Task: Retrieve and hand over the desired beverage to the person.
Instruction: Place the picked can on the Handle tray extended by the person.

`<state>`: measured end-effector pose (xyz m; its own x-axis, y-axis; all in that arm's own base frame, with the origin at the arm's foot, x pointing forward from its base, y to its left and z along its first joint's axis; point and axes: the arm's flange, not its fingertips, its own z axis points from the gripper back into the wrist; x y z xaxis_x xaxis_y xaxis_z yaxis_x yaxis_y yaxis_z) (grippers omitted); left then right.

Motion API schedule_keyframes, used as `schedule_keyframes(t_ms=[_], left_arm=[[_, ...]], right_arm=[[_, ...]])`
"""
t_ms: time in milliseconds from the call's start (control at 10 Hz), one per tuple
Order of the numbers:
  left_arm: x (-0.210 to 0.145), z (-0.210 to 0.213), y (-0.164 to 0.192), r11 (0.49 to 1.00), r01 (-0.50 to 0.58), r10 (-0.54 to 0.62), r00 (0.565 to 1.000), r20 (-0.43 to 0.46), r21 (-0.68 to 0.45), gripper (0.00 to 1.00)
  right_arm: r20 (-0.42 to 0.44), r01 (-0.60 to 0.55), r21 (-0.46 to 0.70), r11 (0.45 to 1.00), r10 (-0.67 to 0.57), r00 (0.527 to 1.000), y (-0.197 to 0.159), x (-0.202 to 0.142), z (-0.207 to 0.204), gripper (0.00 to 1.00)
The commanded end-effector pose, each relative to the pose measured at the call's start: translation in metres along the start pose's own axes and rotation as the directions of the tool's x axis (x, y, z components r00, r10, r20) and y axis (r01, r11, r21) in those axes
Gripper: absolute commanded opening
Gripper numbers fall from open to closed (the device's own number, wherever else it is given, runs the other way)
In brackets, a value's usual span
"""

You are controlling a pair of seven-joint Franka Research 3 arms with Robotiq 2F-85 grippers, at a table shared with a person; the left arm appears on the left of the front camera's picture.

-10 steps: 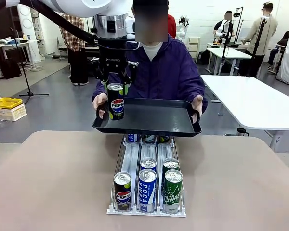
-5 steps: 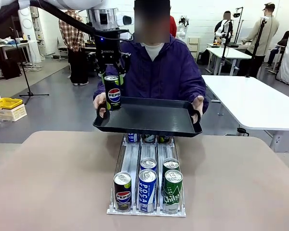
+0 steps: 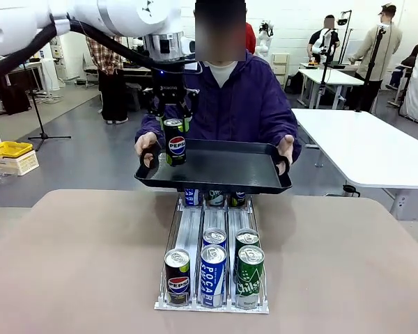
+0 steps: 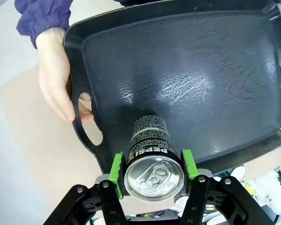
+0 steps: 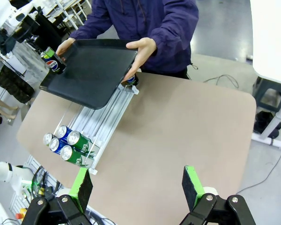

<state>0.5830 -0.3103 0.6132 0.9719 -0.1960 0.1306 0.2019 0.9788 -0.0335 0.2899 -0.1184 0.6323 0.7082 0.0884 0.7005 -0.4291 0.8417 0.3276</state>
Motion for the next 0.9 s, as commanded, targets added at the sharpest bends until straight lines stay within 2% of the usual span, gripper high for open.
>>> schedule_keyframes(t_ms=[0, 800], left_arm=[[0.012, 0.006, -0.004, 0.999, 0.037, -0.038, 0.999, 0.02, 0.024, 0.59], [0.016, -0.014, -0.007, 0.996, 0.068, -0.067, 0.998, -0.019, 0.056, 0.59]], right_arm=[[0.011, -0.01, 0.029, 1.0, 0.01, 1.0, -0.001, 0.001, -0.001, 1.0], [0.011, -0.01, 0.029, 1.0, 0.01, 1.0, -0.001, 0.001, -0.001, 1.0]])
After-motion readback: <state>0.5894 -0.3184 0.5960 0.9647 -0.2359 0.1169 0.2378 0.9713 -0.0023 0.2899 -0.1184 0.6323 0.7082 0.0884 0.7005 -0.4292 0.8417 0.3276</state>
